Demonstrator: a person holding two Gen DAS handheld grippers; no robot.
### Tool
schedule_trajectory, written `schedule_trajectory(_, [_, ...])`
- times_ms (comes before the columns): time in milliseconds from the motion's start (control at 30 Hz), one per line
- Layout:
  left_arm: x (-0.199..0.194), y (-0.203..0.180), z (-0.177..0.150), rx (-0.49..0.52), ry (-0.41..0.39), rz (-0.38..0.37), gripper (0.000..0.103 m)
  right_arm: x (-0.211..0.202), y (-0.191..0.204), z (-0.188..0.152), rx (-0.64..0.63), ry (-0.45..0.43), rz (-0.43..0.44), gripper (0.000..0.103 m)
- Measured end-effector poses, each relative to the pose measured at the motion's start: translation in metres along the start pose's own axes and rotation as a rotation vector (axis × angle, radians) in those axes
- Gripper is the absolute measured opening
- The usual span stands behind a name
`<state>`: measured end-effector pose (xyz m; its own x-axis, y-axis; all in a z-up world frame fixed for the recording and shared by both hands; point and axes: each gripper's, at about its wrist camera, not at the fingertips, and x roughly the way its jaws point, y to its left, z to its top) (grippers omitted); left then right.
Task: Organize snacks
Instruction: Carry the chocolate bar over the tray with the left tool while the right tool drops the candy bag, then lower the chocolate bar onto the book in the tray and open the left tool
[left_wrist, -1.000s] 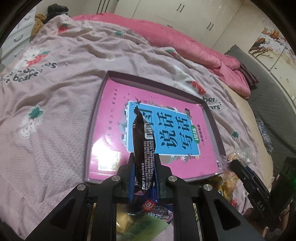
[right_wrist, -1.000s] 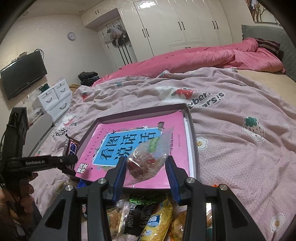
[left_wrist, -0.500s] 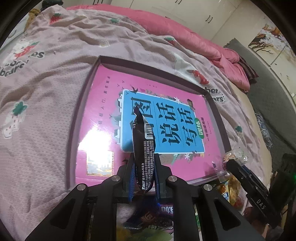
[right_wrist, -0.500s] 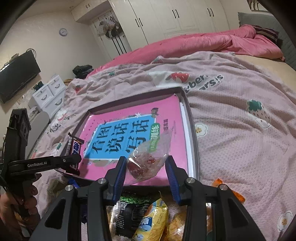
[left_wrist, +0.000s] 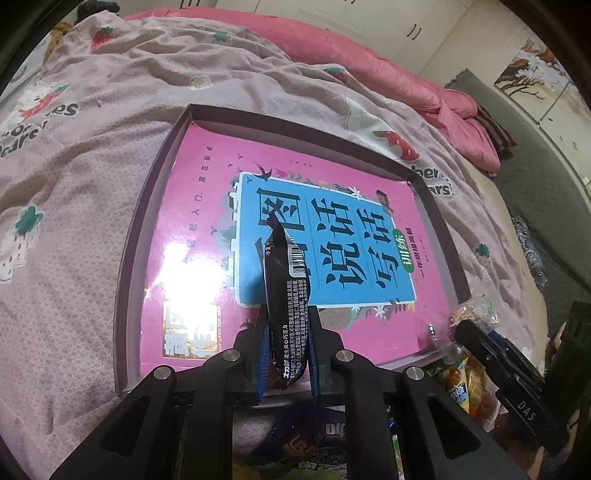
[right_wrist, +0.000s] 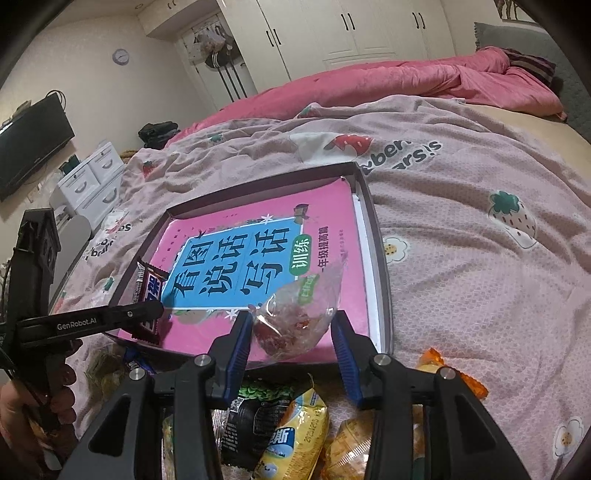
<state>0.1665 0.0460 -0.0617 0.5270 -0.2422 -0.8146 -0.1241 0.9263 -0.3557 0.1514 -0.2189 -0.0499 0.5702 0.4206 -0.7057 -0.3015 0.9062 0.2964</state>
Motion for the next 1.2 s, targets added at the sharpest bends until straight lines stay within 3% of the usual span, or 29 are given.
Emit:
schedule_trajectory(267, [0.003, -0.002, 0.002, 0.011, 0.0, 0.006, 0.018, -0.006, -0.001, 0.001, -0.006, -0.006, -0.044, 0.045])
schedule_trajectory(433, [0.005, -0.004, 0.002, 0.023, 0.006, 0.017, 0.018, -0.011, 0.0, 0.001, -0.017, -0.013, -0.057, 0.055])
schedule_trajectory(733, [0.002, 0.001, -0.001, 0.01, 0.003, 0.044, 0.019, -0.016, 0.002, 0.003, -0.02, -0.029, -0.063, 0.058])
schedule_trajectory(967, [-0.004, 0.007, 0.0, -0.008, -0.008, 0.046, 0.024, -0.021, 0.002, 0.005, -0.024, -0.044, -0.065, 0.06])
schedule_trajectory(1200, [-0.013, 0.01, 0.002, -0.015, -0.033, 0.043, 0.036, -0.027, -0.002, 0.006, -0.013, -0.066, -0.066, 0.06])
